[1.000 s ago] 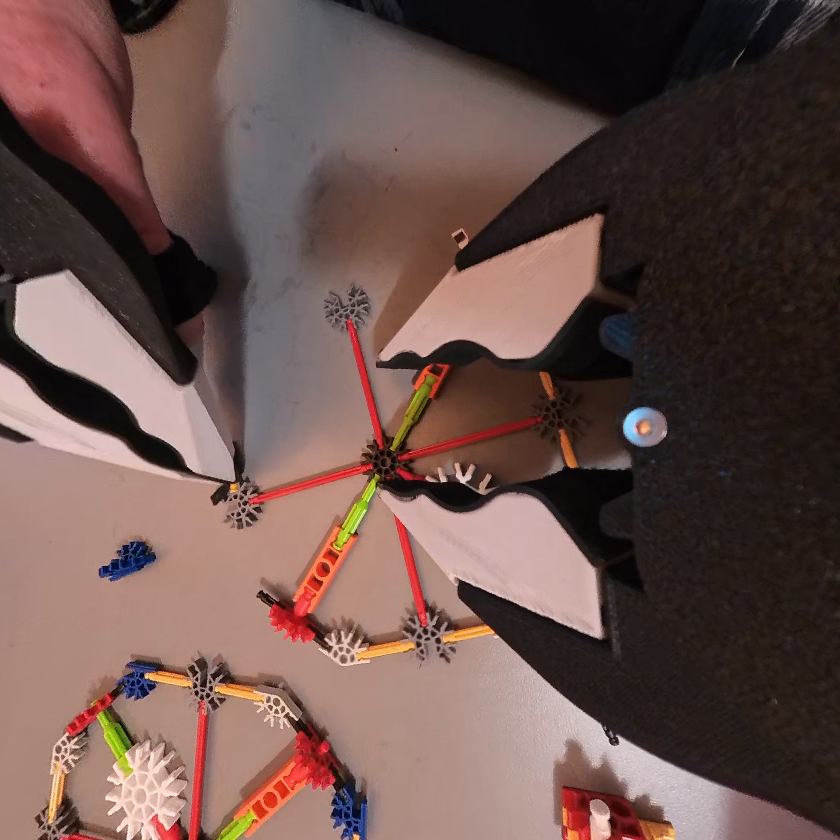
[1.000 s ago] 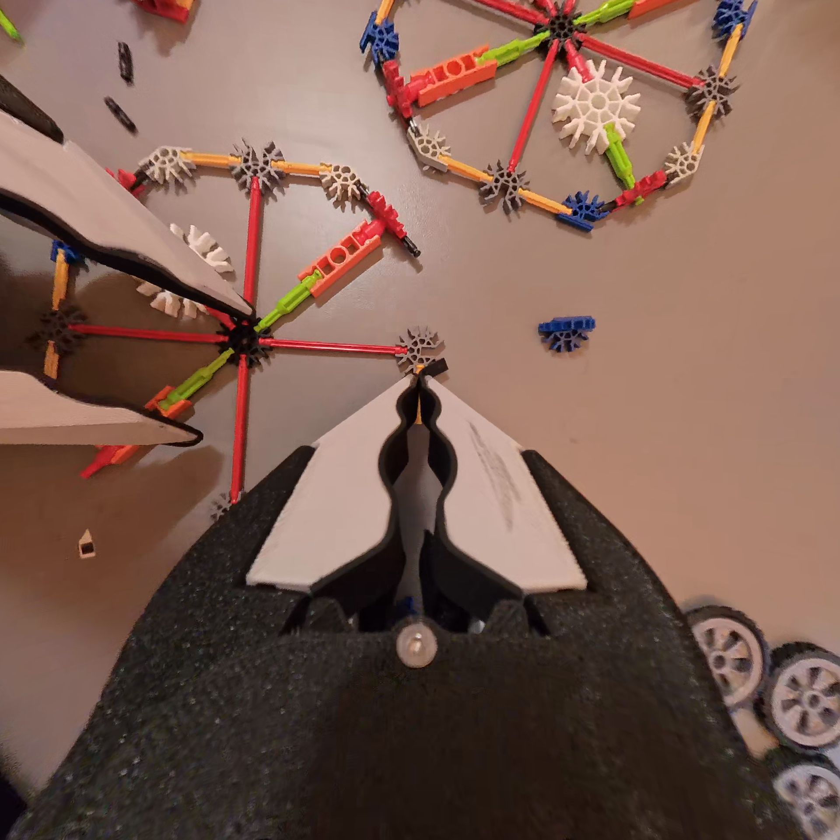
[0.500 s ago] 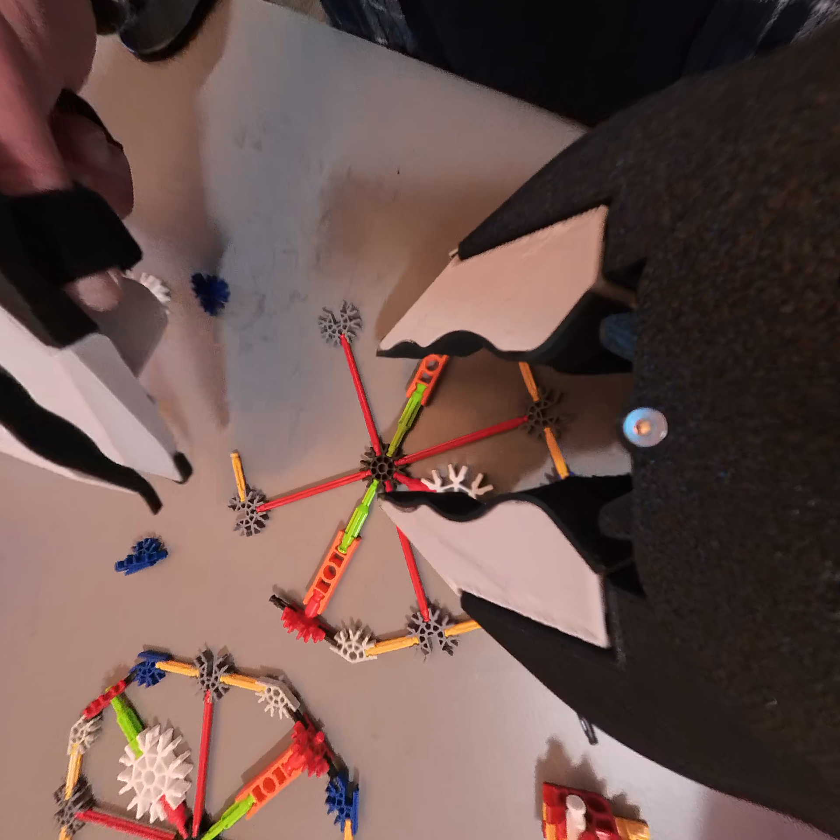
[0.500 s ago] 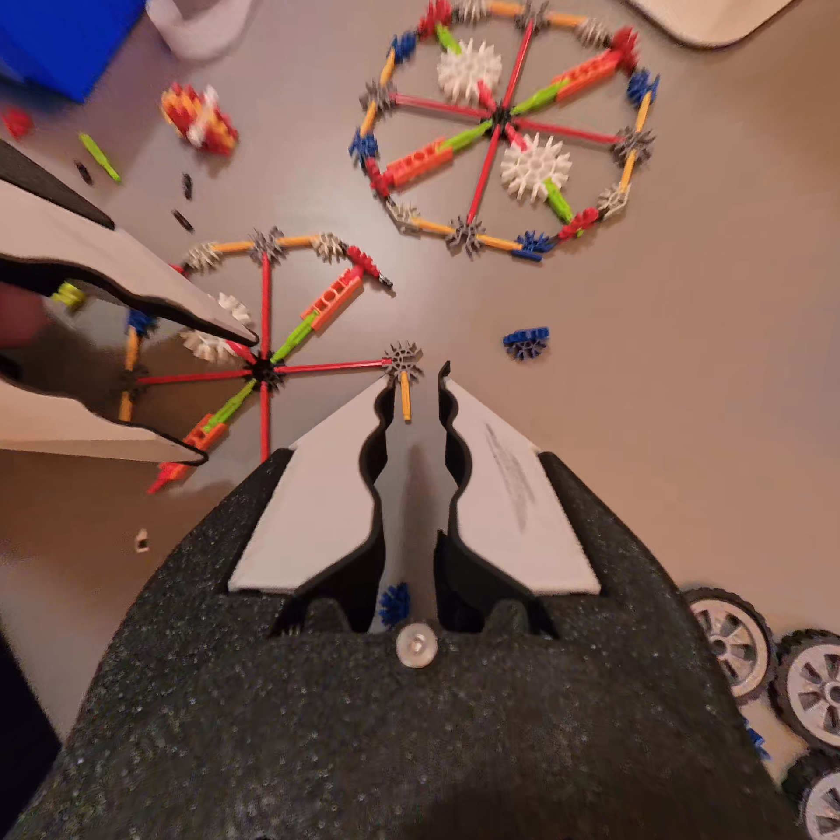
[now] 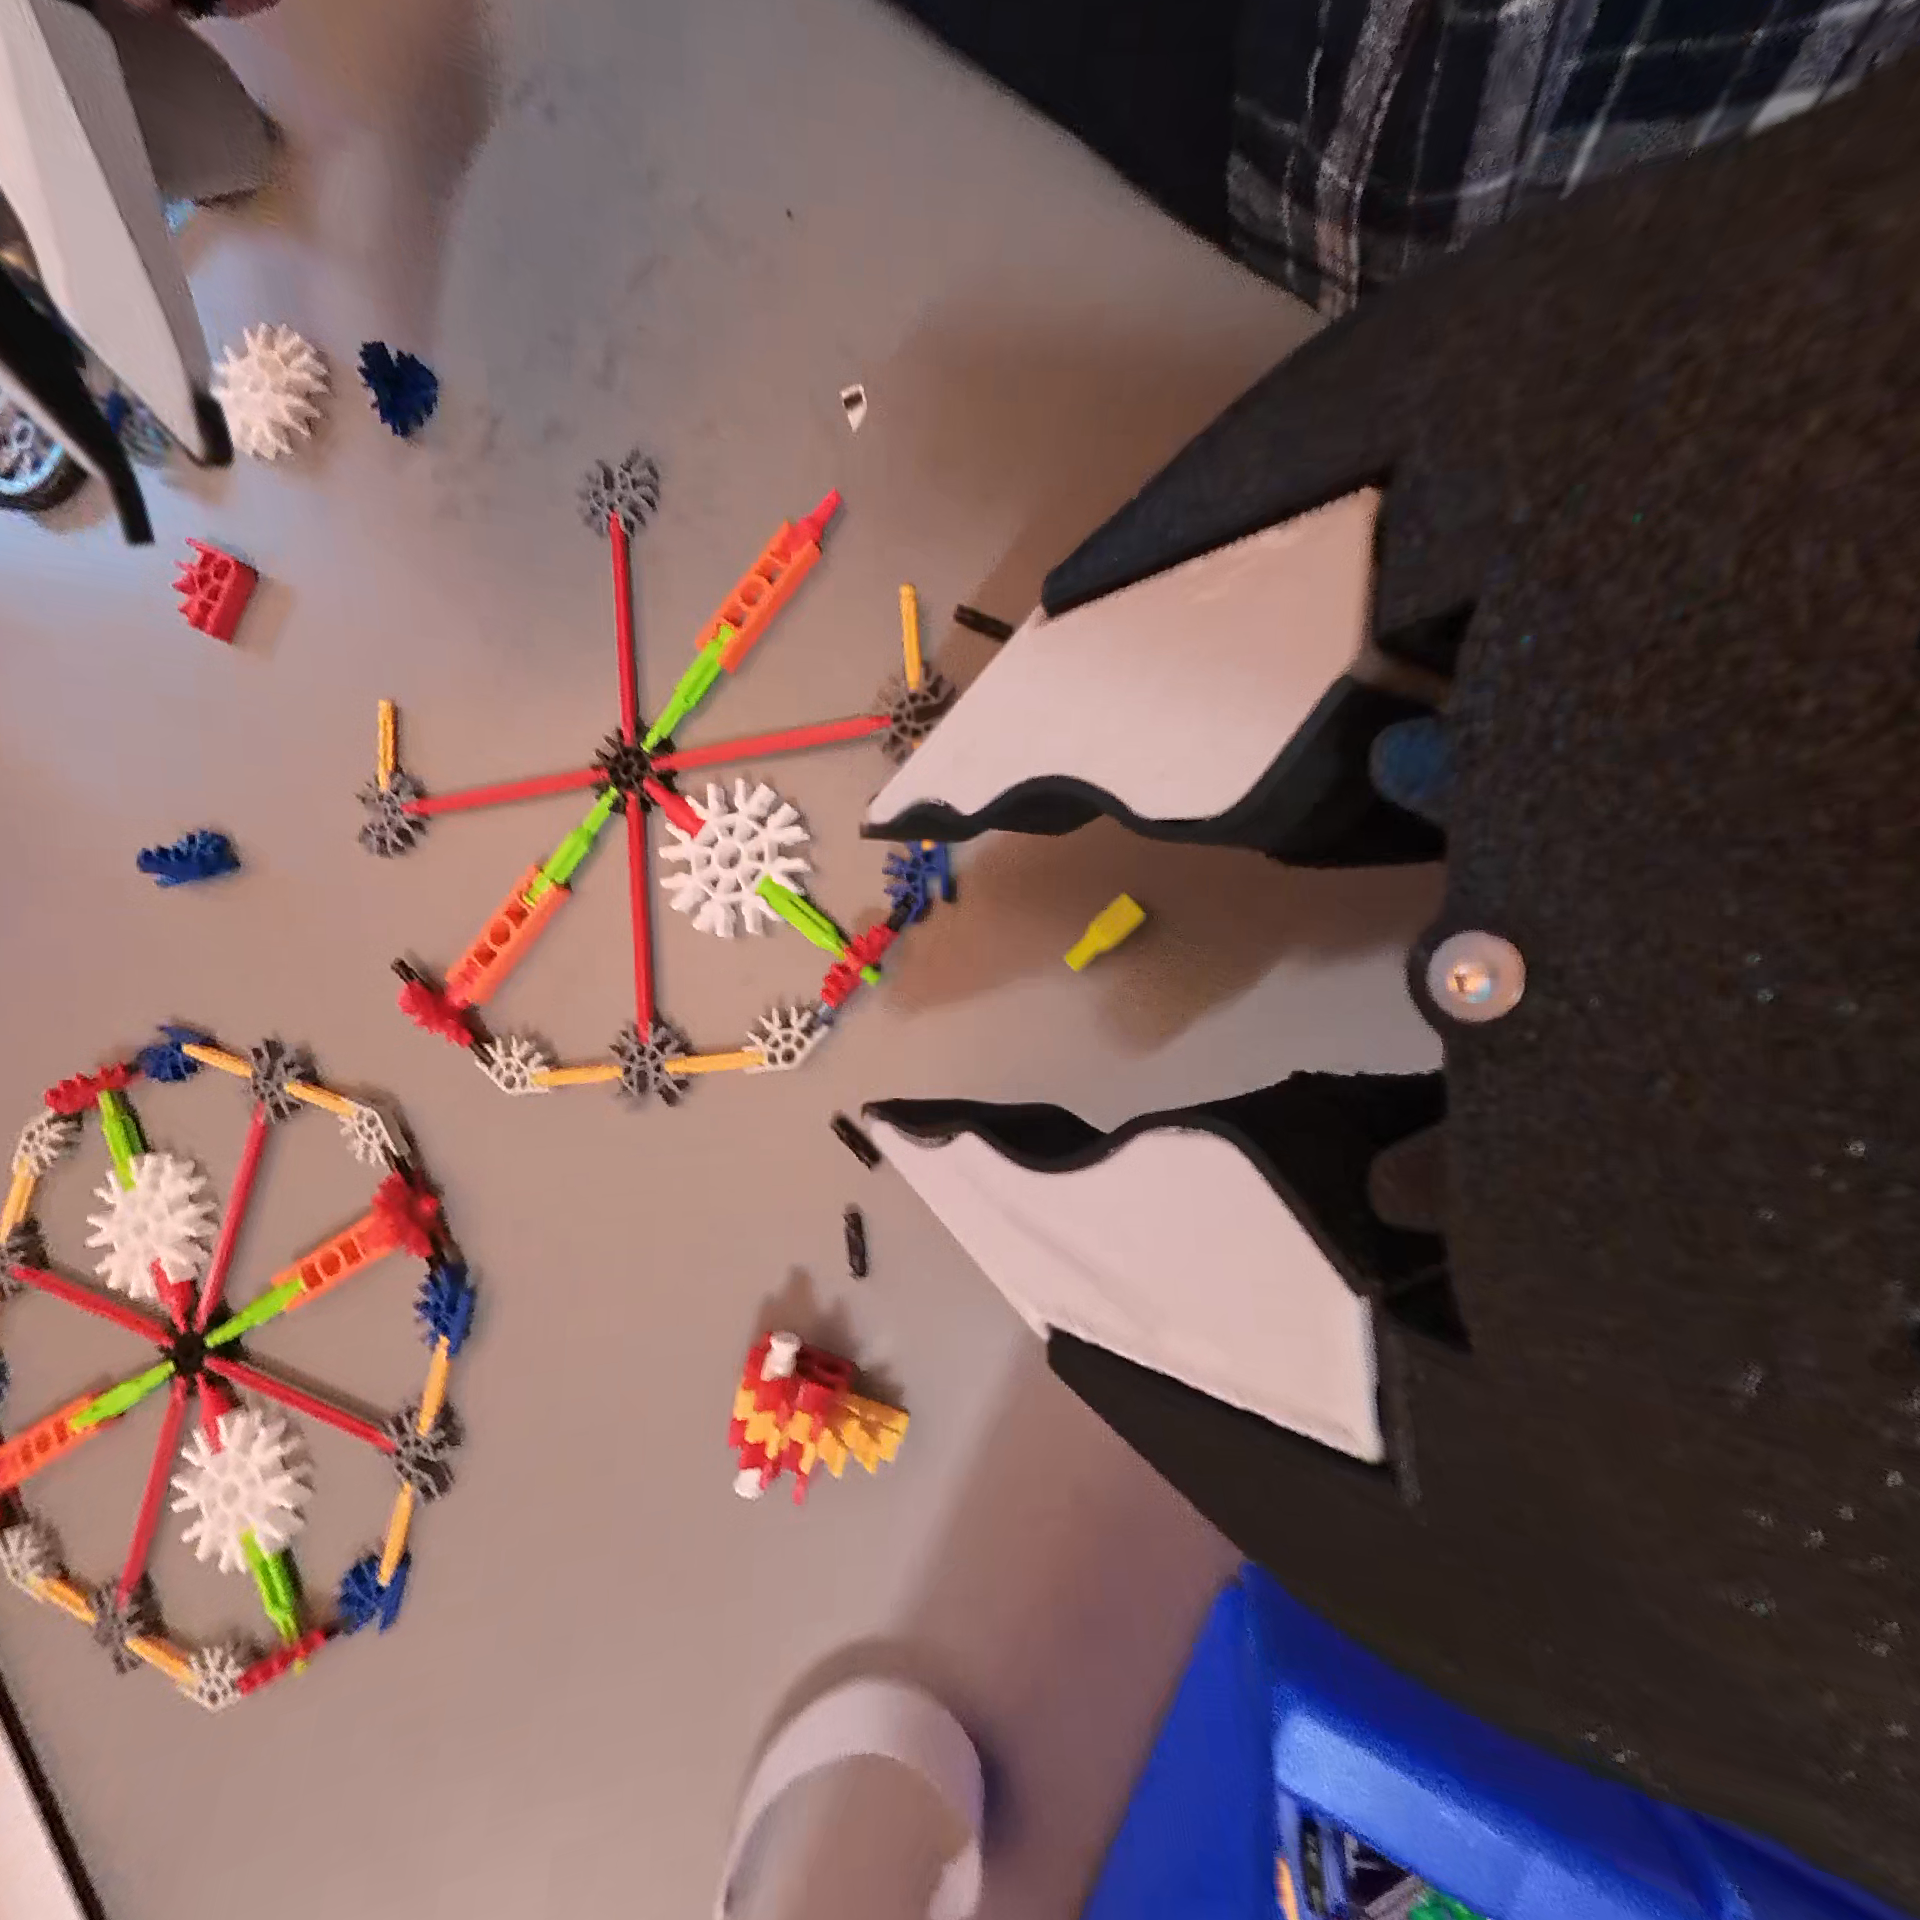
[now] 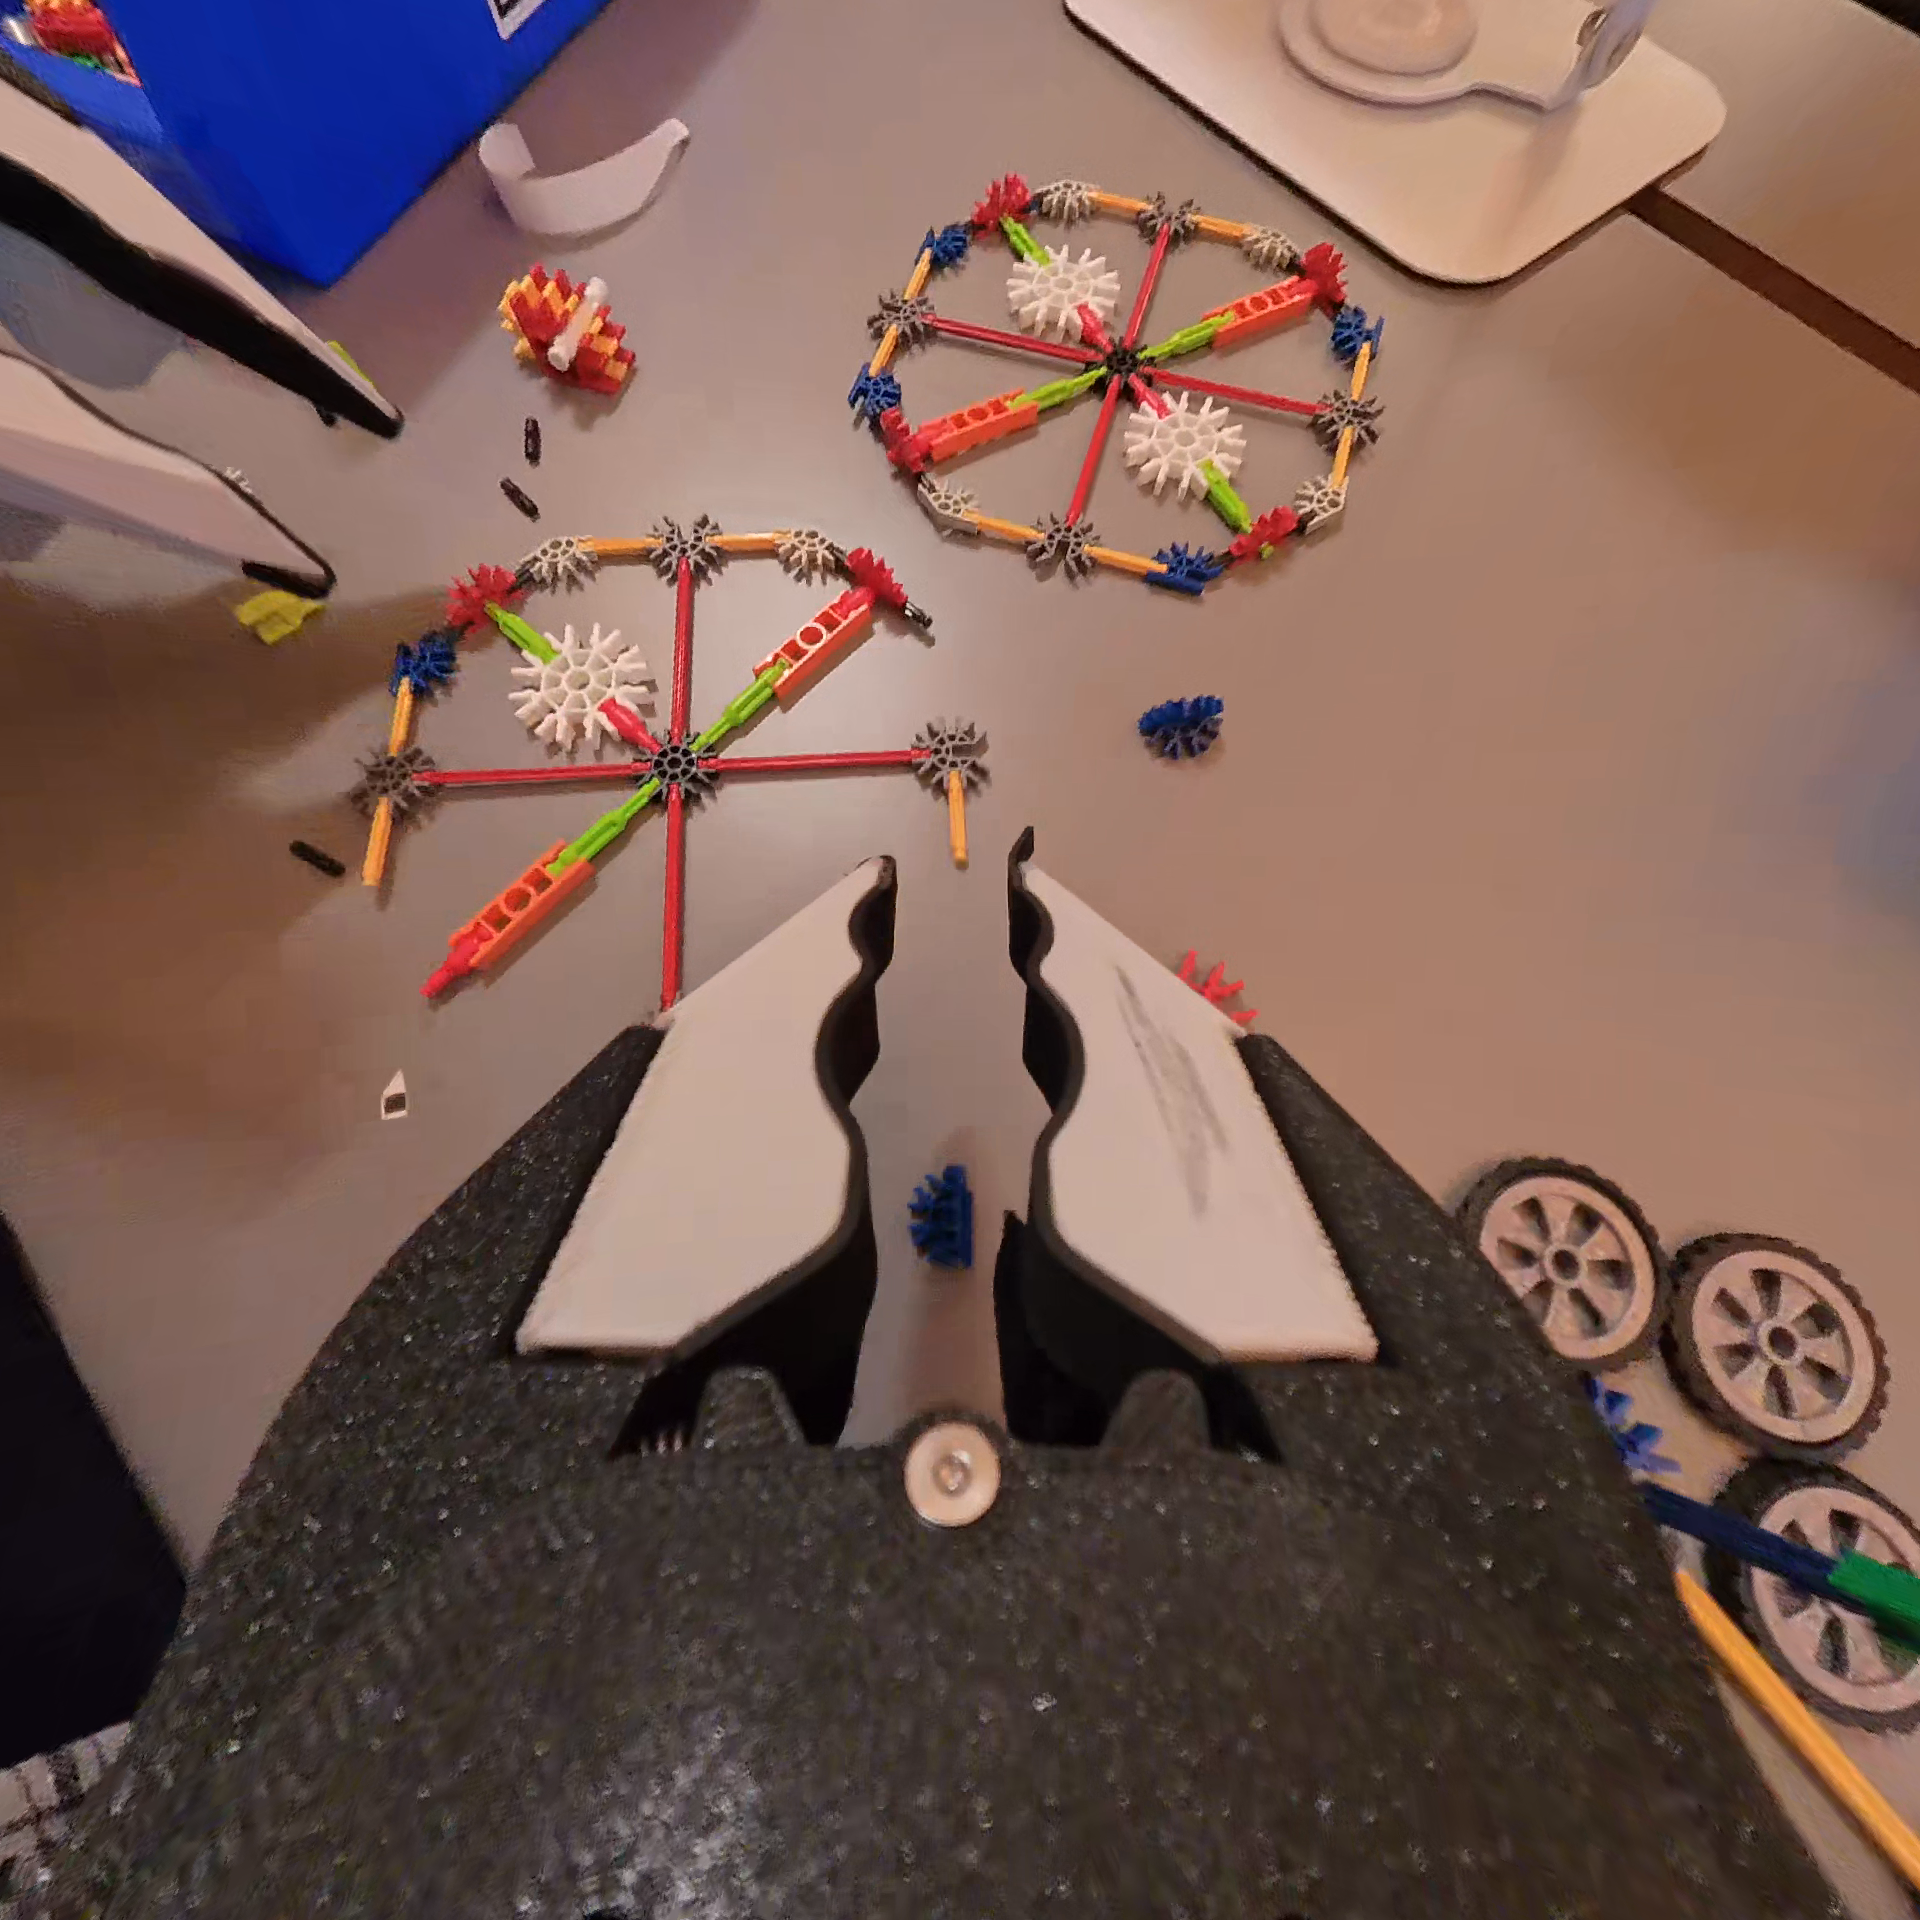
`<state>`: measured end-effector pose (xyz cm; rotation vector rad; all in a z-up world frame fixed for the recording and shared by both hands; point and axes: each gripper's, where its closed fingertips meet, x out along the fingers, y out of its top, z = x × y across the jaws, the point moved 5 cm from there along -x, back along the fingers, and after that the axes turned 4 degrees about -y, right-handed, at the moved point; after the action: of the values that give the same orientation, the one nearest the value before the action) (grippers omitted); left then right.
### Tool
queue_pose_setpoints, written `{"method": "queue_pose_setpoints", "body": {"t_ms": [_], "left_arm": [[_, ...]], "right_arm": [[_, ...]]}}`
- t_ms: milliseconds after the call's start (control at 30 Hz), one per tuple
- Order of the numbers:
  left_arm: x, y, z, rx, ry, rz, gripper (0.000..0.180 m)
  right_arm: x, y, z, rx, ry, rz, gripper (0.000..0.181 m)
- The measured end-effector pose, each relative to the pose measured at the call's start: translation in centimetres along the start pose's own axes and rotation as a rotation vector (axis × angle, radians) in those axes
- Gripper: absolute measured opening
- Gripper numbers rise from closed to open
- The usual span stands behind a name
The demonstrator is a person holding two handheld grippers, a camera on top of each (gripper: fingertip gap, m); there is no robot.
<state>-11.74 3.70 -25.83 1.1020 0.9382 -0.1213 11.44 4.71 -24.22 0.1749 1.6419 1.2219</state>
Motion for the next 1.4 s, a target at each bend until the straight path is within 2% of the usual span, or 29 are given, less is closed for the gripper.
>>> {"method": "queue_pose_setpoints", "body": {"t_ms": [600, 867, 1033, 1200, 1400], "left_arm": [[-2.0, -2.1, -2.1, 0.019, 0.122, -0.110, 0.044], [-4.2, -5.1, -3.4, -0.014, 0.155, -0.220, 0.039], [-5.1, -5.5, -3.3, -0.016, 0.175, -0.219, 0.035], [-8.7, -3.9, -4.9, -0.001, 0.275, -0.153, 0.035], [-14.3, -2.4, -10.8, 0.043, 0.449, -0.212, 0.031]], "right_arm": [[-0.6, -1.6, -2.0, -0.093, 0.073, -0.012, 0.020], [-0.6, -1.8, -2.5, -0.129, 0.118, -0.002, 0.020], [-0.4, -2.0, -2.5, -0.139, 0.131, -0.005, 0.020], [-0.7, -2.2, -2.5, -0.147, 0.144, -0.001, 0.020], [-0.5, -2.7, -2.4, -0.142, 0.157, -0.009, 0.020]]}}
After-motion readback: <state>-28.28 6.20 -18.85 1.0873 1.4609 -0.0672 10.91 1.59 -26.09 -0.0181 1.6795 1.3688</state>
